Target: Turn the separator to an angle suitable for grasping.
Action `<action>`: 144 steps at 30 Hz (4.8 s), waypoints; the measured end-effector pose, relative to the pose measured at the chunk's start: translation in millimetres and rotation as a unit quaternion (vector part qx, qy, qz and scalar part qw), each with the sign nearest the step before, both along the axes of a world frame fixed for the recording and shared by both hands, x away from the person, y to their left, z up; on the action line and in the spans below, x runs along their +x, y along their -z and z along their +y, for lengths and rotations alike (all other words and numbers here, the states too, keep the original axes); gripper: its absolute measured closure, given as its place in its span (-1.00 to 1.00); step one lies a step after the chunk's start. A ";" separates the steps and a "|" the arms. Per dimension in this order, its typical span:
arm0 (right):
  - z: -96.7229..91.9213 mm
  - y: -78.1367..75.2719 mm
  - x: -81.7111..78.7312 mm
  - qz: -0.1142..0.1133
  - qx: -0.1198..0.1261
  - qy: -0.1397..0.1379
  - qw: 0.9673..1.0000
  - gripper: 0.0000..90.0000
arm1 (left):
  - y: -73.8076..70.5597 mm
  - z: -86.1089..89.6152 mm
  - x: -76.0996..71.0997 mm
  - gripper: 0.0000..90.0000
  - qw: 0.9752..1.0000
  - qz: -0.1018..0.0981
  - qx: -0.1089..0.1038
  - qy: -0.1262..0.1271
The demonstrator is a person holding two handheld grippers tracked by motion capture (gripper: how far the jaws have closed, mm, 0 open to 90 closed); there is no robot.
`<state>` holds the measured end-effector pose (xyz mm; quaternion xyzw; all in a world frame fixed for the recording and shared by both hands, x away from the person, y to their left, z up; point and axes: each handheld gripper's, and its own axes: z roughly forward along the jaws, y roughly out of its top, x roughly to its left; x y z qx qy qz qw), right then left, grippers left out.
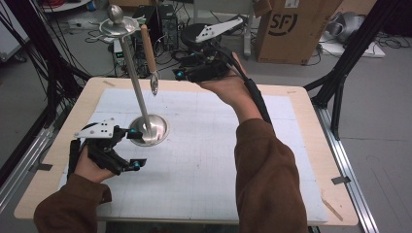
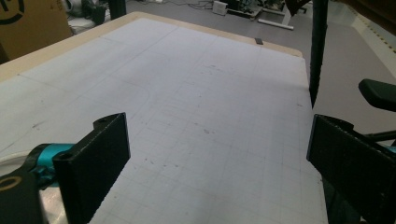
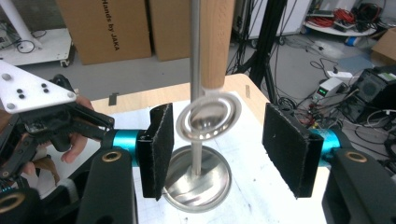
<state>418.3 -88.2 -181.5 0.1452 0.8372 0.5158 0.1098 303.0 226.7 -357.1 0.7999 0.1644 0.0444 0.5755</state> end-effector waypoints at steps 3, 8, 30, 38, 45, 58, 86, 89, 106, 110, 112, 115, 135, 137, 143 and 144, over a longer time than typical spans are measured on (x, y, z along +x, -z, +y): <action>-5.3 4.2 -1.6 0.002 0.000 0.004 1.000 -0.05 | -0.1 -0.1 -0.1 -0.85 1.000 0.000 0.000 0.001; -13.4 8.6 -5.5 0.001 0.004 0.011 1.000 -0.11 | 0.0 0.2 0.1 -0.85 1.000 0.000 -0.003 0.002; -61.2 38.9 -32.7 0.011 0.036 0.044 0.998 -0.34 | 3.0 -1.3 1.6 -0.85 1.000 0.004 0.007 0.005; -64.9 45.2 -39.4 0.046 0.011 0.042 0.998 -0.44 | 3.0 -0.3 1.4 -0.85 1.000 0.004 0.008 0.004; -62.3 41.9 -48.9 0.032 0.008 0.042 0.999 -0.47 | 3.1 0.4 1.5 -0.85 1.000 0.003 0.010 0.002; -94.3 72.5 -61.2 0.033 0.050 0.057 0.997 -0.50 | 5.4 2.0 2.7 -0.85 1.000 0.005 0.007 -0.003; -143.1 140.0 -104.2 0.031 0.087 0.093 0.991 -0.54 | 7.7 3.4 3.0 -0.87 1.000 0.004 0.009 -0.009; -146.5 145.6 -106.1 0.029 0.087 0.097 0.991 -0.54 | 8.6 3.3 3.2 -0.87 1.000 0.006 0.009 -0.010; -157.0 173.2 -114.5 0.046 0.085 0.107 0.990 -0.54 | 10.7 3.7 5.4 -0.87 1.000 0.006 0.009 -0.018; -158.8 181.0 -111.2 0.054 0.077 0.113 0.989 -0.55 | 11.9 2.8 5.8 -0.87 1.000 0.008 0.008 -0.017; -158.9 183.7 -111.3 0.057 0.075 0.115 0.989 -0.55 | 12.2 2.4 6.5 -0.87 1.000 0.007 0.006 -0.018; -159.9 185.4 -110.8 0.058 0.074 0.115 0.989 -0.55 | 12.3 3.0 7.2 -0.87 1.000 0.007 0.006 -0.019; -155.0 186.8 -109.3 0.058 0.066 0.116 0.989 -0.55 | 14.3 3.6 5.0 -0.87 1.000 0.012 0.009 -0.016; -154.7 186.9 -109.3 0.059 0.066 0.115 0.989 -0.55 | 15.1 3.6 5.5 -0.87 1.000 0.012 0.009 -0.018; -154.4 188.3 -107.7 0.062 0.063 0.114 0.990 -0.55 | 15.9 3.7 6.3 -0.87 1.000 0.014 0.011 -0.017; -154.3 188.5 -107.4 0.061 0.063 0.114 0.990 -0.55 | 16.0 3.8 6.2 -0.87 1.000 0.014 0.010 -0.017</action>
